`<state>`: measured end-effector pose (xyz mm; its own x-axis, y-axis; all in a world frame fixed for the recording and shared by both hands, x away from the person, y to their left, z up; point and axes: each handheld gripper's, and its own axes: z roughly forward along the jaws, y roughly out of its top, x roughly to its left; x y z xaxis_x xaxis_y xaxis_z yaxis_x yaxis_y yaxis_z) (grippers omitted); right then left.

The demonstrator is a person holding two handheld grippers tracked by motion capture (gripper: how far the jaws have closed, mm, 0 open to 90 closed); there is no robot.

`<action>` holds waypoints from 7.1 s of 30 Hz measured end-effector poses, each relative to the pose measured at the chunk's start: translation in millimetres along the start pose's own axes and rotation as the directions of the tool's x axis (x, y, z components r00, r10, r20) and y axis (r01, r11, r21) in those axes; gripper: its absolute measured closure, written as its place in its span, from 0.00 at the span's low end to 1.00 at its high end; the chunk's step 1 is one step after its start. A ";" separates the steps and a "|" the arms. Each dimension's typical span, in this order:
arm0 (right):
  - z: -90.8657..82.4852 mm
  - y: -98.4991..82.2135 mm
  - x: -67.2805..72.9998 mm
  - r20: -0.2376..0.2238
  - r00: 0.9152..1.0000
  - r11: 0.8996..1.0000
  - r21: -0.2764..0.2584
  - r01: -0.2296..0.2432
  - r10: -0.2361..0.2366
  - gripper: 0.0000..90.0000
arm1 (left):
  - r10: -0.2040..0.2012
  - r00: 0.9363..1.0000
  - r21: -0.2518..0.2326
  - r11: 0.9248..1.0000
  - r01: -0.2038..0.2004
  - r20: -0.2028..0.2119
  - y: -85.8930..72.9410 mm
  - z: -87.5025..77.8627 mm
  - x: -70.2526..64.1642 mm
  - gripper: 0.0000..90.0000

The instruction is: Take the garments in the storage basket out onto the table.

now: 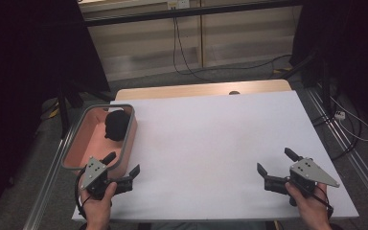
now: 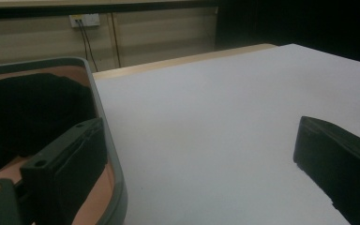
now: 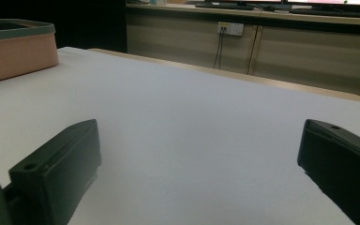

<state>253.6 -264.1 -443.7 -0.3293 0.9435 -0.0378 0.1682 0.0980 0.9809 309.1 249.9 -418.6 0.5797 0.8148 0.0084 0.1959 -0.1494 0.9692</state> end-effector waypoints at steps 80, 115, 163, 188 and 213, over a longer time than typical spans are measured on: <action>16.6 -5.0 3.0 -0.101 0.995 0.998 0.054 0.017 -0.012 0.00 | -0.047 0.991 0.342 0.935 0.089 -0.129 86.0 113.8 121.1 0.11; 17.9 -4.9 7.8 -0.101 0.994 0.997 0.067 0.044 -0.037 0.00 | -0.079 0.973 0.564 0.803 0.190 -0.215 46.8 158.8 162.1 0.01; 19.8 -5.0 8.5 -0.104 0.994 0.995 0.080 0.053 -0.045 0.00 | -0.227 0.950 0.574 0.758 0.310 -0.214 45.0 151.4 161.2 0.49; 18.8 -4.2 10.8 -0.102 0.994 0.996 0.074 0.056 -0.048 0.00 | -0.211 0.942 0.336 0.895 0.293 -0.260 56.5 109.7 150.5 0.49; 17.3 -3.7 11.6 -0.107 0.993 0.996 0.068 0.058 -0.051 0.00 | -0.157 0.964 0.067 0.982 0.175 -0.214 73.7 82.2 133.0 0.49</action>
<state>265.2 -248.0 -451.1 -0.4351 0.8979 -0.0669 0.2115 0.1741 0.9617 465.6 301.2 -366.3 0.3584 0.9291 -0.0912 0.3472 -0.0419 0.9369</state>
